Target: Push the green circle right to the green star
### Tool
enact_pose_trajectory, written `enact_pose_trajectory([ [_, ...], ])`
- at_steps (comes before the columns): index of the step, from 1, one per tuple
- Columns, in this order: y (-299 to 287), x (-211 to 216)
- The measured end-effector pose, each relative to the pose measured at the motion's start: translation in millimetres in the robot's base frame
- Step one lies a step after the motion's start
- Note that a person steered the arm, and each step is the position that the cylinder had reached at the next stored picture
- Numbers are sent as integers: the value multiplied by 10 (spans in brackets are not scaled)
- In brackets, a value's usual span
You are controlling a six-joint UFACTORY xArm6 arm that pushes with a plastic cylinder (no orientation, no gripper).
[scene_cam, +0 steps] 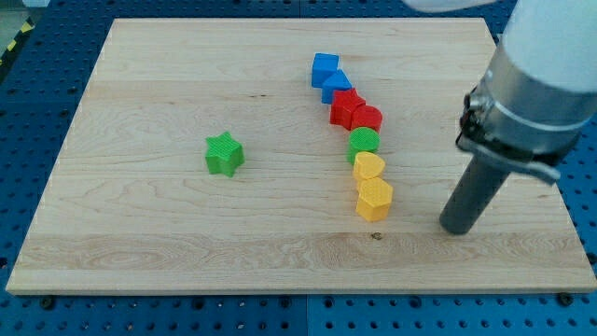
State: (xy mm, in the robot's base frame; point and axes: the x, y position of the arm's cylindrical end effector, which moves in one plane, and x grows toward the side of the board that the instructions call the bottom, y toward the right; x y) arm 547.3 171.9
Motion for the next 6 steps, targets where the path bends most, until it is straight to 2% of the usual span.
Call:
enact_pose_trajectory([
  [1, 59, -624],
  [2, -166, -807],
  [6, -972, -811],
])
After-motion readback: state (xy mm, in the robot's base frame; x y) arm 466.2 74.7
